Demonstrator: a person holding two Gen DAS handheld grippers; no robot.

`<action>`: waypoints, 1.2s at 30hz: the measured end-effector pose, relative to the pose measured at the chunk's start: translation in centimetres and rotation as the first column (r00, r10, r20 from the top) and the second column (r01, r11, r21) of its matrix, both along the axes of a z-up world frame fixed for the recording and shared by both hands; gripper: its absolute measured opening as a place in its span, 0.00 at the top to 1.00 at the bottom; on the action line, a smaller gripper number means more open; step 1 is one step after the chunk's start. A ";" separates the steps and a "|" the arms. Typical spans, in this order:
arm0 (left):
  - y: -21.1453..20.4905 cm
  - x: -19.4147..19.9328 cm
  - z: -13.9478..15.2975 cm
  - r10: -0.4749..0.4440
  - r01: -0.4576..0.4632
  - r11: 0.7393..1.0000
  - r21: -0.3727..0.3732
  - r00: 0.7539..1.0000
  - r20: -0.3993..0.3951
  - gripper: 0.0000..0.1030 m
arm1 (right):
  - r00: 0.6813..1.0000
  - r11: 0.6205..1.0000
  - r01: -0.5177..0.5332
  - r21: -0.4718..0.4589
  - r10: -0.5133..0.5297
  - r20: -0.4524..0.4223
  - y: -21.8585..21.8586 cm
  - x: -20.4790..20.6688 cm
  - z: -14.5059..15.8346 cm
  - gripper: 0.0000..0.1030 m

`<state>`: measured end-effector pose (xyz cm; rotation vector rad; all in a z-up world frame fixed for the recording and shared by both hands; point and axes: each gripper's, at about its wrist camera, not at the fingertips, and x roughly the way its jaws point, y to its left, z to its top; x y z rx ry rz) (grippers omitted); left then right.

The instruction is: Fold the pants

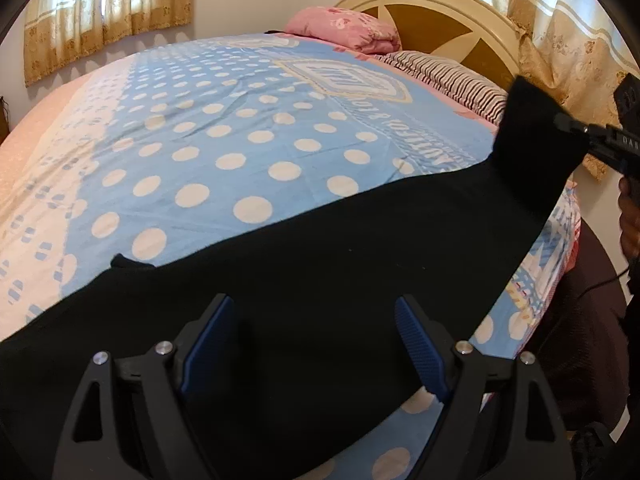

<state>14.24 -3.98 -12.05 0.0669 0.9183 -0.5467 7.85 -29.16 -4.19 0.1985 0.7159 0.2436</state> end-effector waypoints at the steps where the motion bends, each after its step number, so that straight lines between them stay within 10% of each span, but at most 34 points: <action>1: 0.1 0.0 -0.1 -0.001 0.001 1.000 -0.008 1.000 -0.010 0.17 | 1.000 1.000 -0.029 -0.008 0.029 -0.012 1.4 0.3 -0.7 0.86; 17: -0.8 0.8 -0.9 -0.021 0.015 0.996 -0.082 0.997 -0.079 0.17 | 0.939 0.959 -0.271 -0.083 0.244 -0.243 9.7 2.1 -11.3 0.71; 25: -4.7 0.9 -0.7 -0.110 0.091 0.983 -0.161 0.987 -0.117 0.18 | 0.927 0.935 -0.355 0.016 0.354 -0.125 6.4 -1.5 -9.2 0.59; 36: -10.9 2.9 -1.5 -0.152 0.114 0.973 -0.199 0.971 -0.187 0.32 | 0.994 0.969 -0.102 0.224 0.094 0.050 -1.5 -2.0 -8.2 0.56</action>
